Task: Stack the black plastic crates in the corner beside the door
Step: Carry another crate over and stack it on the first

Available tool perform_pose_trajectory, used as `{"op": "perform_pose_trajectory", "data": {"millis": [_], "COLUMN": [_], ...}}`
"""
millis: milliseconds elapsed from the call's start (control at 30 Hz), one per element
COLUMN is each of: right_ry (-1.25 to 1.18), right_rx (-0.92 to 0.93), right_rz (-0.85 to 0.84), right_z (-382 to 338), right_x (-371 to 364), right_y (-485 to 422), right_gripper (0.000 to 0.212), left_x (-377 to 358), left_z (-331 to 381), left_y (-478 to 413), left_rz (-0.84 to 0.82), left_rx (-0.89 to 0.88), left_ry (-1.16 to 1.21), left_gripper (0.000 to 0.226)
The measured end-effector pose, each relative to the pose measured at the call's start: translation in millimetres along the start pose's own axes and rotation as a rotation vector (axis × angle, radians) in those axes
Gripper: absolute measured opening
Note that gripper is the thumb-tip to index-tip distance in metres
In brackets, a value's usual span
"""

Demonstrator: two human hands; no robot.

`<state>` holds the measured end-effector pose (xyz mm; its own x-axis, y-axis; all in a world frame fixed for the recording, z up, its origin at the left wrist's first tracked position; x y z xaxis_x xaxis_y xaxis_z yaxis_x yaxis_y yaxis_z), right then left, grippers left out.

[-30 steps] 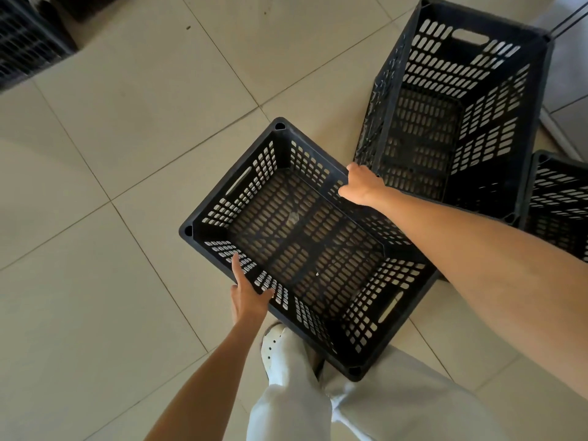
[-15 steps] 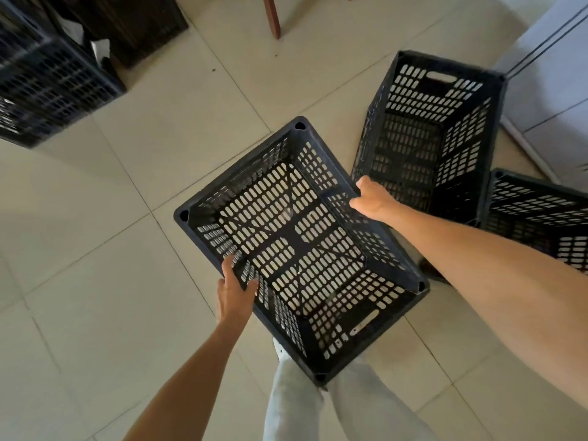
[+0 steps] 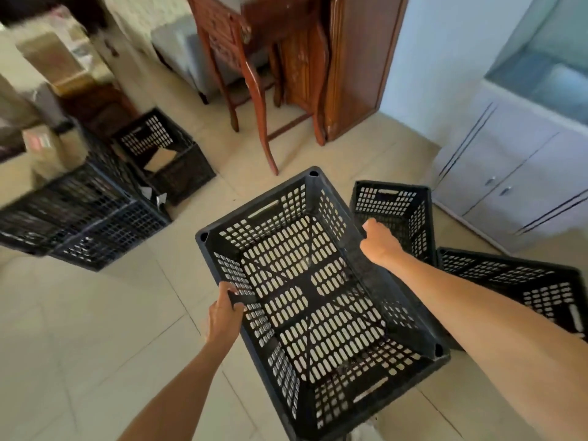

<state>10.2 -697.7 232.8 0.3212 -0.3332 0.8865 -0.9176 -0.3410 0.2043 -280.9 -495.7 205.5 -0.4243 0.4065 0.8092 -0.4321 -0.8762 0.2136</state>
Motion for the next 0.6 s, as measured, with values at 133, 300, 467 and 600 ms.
{"op": "perform_pose_trajectory", "data": {"millis": [133, 300, 467, 600], "right_ry": [-0.056, -0.090, -0.138, -0.142], "right_rx": [-0.105, -0.197, -0.279, -0.341], "right_rz": [0.041, 0.095, 0.176, 0.239], "right_z": [-7, 6, 29, 63], "right_x": [63, 133, 184, 212], "right_y": [19, 48, 83, 113], "right_gripper": [0.036, 0.040, 0.034, 0.030], "left_x": [44, 81, 96, 88], "left_z": [52, 119, 177, 223], "left_y": [-14, -18, -8, 10], "left_rz": [0.012, -0.020, -0.050, -0.065], "left_rx": [-0.137, -0.319, -0.475, -0.624], "left_ry": [-0.016, -0.030, -0.054, -0.064], "left_gripper": [0.020, 0.018, 0.017, 0.014]}}
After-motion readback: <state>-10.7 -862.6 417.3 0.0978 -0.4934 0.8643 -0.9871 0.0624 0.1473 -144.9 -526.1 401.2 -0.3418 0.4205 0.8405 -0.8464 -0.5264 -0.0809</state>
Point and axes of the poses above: each hand's wrist, its own y-axis away from the middle knuckle, its own x-axis out of the back of the hand, z = x × y, the point moved 3 cm from there along -y, towards the middle knuckle, and after that the axes turned 15 degrees about z, right-handed, at the moved point
